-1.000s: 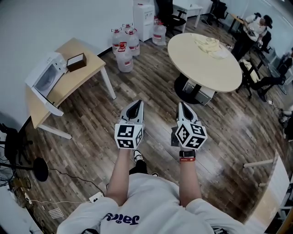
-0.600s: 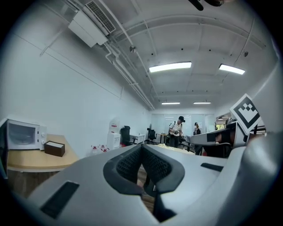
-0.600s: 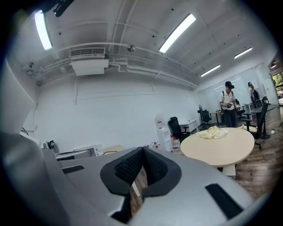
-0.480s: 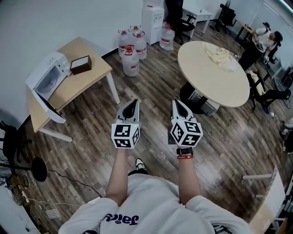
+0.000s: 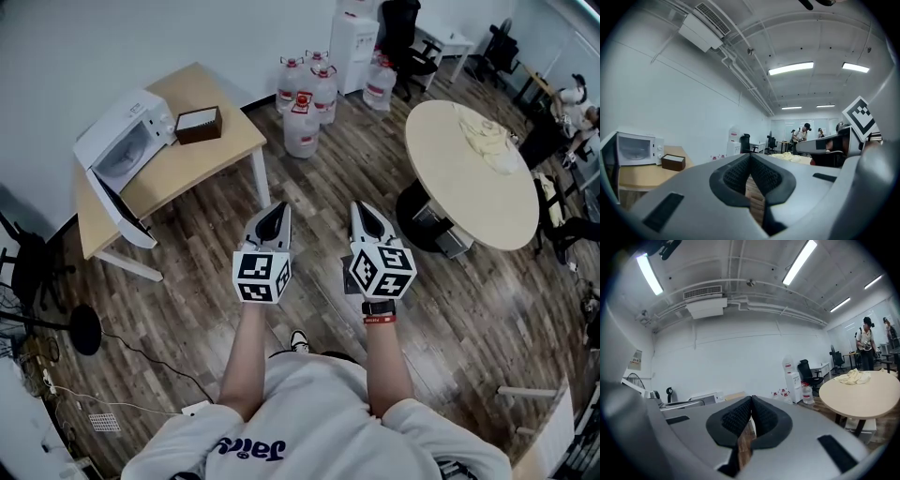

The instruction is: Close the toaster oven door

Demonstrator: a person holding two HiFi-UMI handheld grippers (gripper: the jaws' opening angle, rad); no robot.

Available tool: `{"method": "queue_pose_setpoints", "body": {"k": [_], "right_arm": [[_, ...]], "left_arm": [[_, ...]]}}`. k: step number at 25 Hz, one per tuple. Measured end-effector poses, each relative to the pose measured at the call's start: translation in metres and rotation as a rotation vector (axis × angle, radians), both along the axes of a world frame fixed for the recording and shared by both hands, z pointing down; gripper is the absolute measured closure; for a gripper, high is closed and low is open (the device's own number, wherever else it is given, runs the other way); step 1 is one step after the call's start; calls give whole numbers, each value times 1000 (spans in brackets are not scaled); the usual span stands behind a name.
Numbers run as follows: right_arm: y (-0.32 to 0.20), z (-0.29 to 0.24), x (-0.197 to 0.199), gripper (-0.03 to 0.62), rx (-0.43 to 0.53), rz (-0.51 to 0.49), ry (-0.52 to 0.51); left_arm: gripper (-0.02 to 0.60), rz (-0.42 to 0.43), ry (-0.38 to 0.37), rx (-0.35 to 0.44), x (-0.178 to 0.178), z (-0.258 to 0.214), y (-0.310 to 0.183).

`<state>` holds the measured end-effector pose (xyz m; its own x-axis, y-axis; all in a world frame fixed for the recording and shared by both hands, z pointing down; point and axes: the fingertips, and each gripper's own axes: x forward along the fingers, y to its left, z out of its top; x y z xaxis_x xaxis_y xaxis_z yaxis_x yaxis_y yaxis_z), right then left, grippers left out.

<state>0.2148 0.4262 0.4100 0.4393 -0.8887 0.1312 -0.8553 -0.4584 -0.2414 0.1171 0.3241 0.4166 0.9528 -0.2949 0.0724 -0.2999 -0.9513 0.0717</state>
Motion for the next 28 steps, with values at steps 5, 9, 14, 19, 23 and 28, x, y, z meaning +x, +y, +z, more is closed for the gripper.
{"method": "queue_pose_setpoints", "body": {"k": [5, 9, 14, 19, 23, 28], "right_arm": [[-40, 5, -14, 579, -12, -75, -6], [-79, 0, -32, 579, -9, -155, 10], [-133, 9, -65, 579, -8, -279, 13], [-181, 12, -88, 579, -7, -395, 12], [-227, 4, -101, 579, 4, -484, 27], [-273, 3, -105, 580, 15, -572, 17]], "left_arm": [[565, -58, -13, -4, -20, 6, -29], [565, -130, 0, 1, -43, 3, -56], [565, -243, 0, -2, -80, 11, -93], [565, -340, -2, 4, -103, 12, -129], [565, -426, 4, 7, -119, 7, -167], [565, -517, 2, 4, -129, 8, -204]]}}
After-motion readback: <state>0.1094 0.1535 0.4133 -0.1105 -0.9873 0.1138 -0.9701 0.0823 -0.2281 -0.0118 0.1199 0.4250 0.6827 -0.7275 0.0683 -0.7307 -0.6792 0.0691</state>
